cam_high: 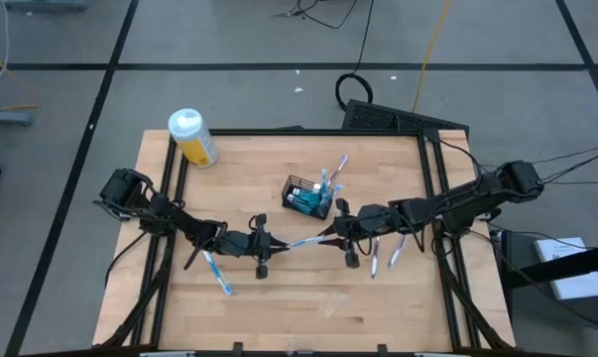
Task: Pick & Place toothbrushing station
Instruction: Put the blue toothbrush into the wire organizer
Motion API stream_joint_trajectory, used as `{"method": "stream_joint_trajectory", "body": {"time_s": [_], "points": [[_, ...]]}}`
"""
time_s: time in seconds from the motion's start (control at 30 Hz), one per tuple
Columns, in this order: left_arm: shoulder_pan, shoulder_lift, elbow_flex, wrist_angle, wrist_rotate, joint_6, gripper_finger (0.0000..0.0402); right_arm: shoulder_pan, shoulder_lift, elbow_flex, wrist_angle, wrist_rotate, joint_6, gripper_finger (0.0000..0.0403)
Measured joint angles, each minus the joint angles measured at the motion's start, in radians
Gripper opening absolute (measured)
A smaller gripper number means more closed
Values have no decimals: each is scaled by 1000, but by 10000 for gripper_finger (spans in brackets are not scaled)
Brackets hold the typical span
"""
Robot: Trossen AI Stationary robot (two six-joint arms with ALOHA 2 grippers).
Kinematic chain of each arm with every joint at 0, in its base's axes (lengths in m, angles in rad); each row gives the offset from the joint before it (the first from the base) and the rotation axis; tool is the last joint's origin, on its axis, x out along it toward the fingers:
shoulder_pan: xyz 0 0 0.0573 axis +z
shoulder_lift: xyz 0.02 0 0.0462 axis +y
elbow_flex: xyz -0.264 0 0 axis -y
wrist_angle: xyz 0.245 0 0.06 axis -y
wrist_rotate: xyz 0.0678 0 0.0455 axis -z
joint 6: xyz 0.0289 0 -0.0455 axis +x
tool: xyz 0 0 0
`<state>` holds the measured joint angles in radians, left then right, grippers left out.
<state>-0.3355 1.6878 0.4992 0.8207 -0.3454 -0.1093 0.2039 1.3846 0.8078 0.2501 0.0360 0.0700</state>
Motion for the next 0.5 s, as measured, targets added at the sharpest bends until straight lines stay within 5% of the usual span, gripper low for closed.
{"method": "stream_joint_trajectory", "body": {"time_s": [0.2,0.5], "points": [[0,0,0,4,11,4,18,-1,0,0,1,0,-8,13],[0,0,0,16,38,16,18,0,-1,0,3,14,-21,13]]}}
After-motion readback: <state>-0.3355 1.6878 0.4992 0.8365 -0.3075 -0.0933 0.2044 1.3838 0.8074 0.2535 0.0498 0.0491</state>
